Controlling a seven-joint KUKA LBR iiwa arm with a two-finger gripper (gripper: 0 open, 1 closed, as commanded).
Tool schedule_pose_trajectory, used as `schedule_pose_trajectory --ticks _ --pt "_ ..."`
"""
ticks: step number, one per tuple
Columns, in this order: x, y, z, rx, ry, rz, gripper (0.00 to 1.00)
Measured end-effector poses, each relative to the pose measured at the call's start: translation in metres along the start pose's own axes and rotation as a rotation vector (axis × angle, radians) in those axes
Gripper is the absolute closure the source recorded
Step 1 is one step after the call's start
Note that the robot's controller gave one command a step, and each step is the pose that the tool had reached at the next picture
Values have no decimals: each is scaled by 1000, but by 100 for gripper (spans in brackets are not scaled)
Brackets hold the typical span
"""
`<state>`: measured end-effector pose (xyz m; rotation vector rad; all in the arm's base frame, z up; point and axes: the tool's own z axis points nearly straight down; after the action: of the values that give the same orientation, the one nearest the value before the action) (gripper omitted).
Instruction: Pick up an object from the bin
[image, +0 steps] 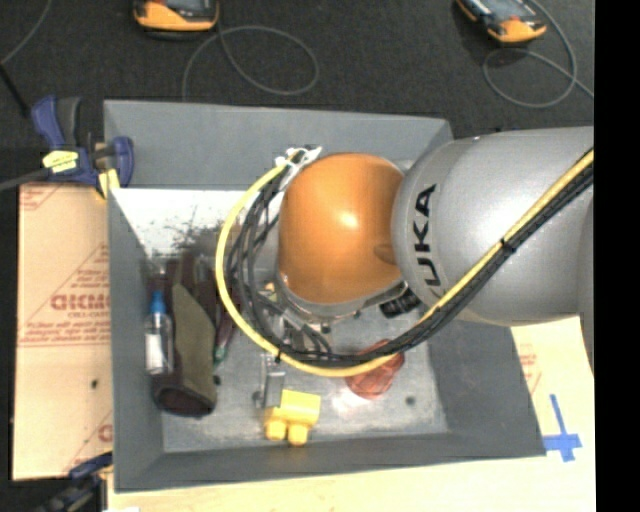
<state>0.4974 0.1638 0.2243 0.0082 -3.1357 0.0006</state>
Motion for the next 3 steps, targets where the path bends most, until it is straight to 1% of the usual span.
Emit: schedule_pose_trajectory --ticks 1,2,3 --pt "-2 -1 -5 -2 -8 5 0" --pt "-18 27 57 -3 -11 -14 0" --pt "-18 73 71 -3 -9 113 0"
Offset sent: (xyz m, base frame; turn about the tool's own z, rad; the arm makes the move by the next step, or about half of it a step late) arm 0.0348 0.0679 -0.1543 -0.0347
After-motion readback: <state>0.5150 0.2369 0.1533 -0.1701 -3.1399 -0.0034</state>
